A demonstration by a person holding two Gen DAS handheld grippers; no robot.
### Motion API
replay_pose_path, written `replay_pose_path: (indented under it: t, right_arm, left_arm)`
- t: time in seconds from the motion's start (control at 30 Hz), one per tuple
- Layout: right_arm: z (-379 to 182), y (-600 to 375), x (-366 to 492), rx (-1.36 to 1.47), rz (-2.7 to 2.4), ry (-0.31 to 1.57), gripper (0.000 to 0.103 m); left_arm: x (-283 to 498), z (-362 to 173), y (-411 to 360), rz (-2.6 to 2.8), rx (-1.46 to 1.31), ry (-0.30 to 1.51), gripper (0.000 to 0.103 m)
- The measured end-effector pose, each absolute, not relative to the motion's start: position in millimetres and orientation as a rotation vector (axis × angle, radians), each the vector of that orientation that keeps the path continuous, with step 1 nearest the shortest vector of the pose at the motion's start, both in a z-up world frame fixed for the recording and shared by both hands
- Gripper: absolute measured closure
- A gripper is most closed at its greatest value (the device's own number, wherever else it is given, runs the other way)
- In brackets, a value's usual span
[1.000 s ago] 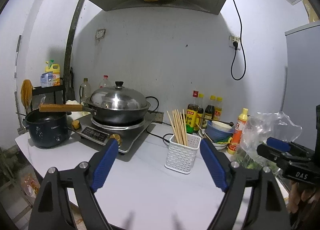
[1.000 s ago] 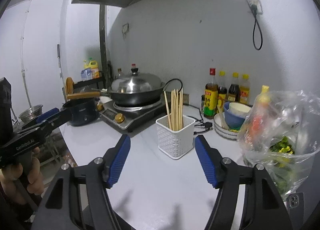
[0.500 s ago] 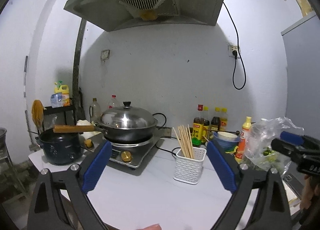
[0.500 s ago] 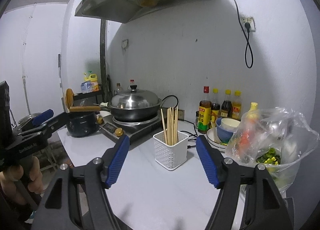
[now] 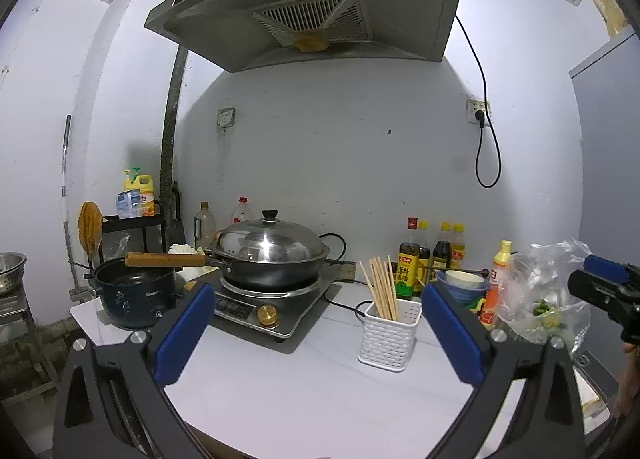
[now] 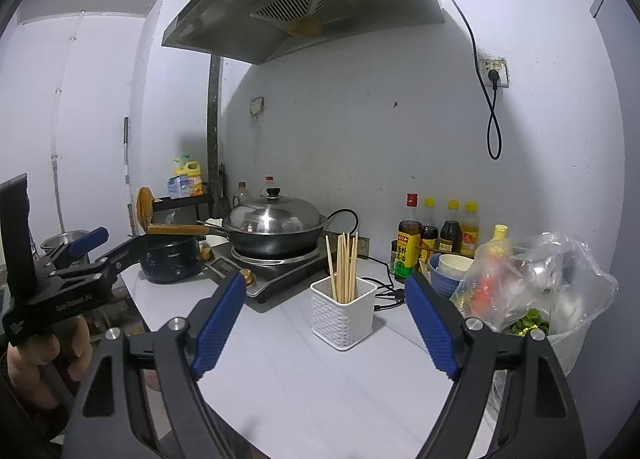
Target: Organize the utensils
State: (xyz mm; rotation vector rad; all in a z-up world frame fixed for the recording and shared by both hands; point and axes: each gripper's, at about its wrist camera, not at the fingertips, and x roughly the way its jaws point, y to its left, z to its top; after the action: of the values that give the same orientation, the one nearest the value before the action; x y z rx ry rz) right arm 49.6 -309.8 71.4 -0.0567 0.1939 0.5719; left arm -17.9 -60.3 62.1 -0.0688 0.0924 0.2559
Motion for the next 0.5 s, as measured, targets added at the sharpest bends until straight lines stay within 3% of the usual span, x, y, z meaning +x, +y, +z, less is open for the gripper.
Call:
replay_pose_path:
  t: [0.5]
  right_arm:
    - [70.7, -296.7, 53.2, -0.079, 0.583, 0.207, 0.022]
  left_arm:
    - [-17.9, 55.5, -48.2, 0.257, -0.109, 0.121, 0.000]
